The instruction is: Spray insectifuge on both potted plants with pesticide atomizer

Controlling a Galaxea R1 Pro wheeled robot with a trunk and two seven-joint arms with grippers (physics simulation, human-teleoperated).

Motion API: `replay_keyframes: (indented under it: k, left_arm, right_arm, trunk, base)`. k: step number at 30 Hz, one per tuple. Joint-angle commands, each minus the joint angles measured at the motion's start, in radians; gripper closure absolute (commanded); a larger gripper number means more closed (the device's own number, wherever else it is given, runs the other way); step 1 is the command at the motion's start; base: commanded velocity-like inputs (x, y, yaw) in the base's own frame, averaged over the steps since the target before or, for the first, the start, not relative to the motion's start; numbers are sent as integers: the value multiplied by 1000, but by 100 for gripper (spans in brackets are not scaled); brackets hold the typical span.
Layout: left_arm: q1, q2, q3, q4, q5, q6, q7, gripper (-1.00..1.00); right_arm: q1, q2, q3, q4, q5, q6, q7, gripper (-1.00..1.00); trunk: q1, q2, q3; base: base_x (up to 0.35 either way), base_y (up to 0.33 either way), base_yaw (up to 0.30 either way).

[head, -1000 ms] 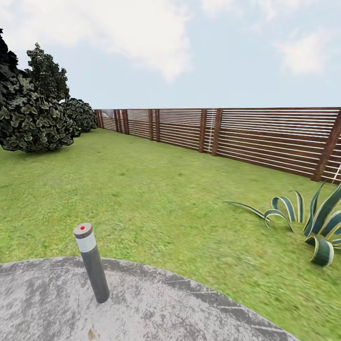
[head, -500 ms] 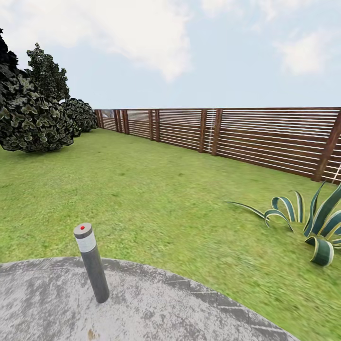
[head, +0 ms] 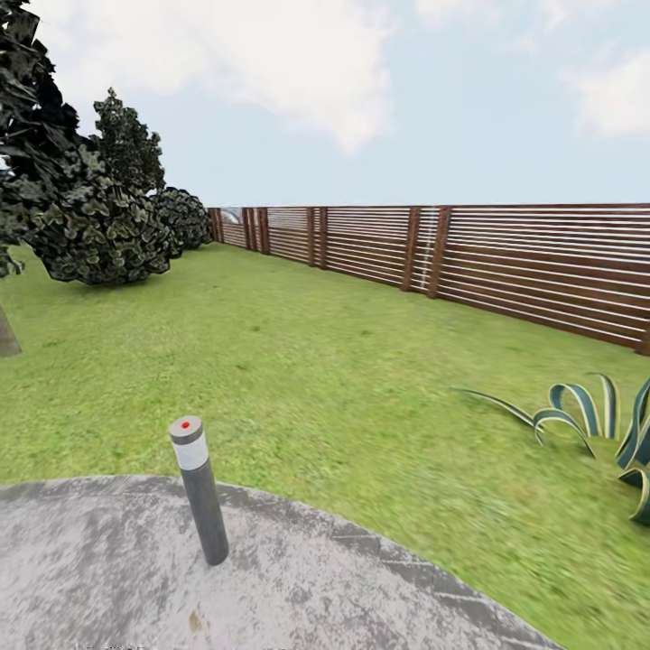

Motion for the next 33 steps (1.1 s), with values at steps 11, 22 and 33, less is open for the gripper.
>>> replay_keyframes:
  k: [11,22,33]
  left_arm:
    - [-2,-1,-4,1,-4,-4,1,-100]
    - [-2,-1,-4,1,-4,-4,2,-100]
    - [-3,0,-1,1,-3,-4,2,-100]
  right_arm:
    - [0,3,-1,1,0,-3,-1,-100]
    - [0,5,-1,2,0,-3,-1,-100]
    - [0,6,-1,2,0,-3,-1,-100]
  trunk:
    - [0,-1,-6]
    - [0,-1,-11]
    - [0,-1,-17]
  base:
    - [-46,0,271]
    - [-301,-81,271]
    - [-71,-41,271]
